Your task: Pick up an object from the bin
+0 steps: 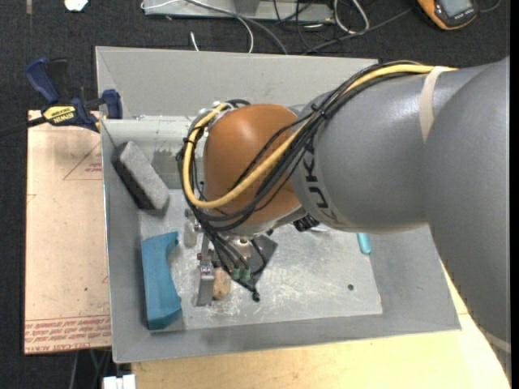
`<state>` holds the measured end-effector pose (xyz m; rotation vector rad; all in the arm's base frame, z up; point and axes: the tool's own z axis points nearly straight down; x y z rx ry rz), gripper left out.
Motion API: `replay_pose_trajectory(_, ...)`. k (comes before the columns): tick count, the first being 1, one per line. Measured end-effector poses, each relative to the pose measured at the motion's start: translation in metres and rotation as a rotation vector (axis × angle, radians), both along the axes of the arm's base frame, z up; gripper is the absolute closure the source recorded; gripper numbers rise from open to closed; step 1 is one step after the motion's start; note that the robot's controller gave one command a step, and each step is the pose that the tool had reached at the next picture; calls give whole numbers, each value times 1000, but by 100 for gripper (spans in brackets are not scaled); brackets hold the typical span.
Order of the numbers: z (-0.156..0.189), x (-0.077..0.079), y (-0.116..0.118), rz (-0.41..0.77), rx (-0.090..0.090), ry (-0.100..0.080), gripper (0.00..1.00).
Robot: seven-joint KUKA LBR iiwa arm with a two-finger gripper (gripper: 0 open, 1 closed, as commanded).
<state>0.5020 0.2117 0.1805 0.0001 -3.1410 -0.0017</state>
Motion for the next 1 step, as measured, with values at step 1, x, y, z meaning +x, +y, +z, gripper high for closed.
replay_pose_trajectory(1,-54,20,-48,85,2,-5,0)
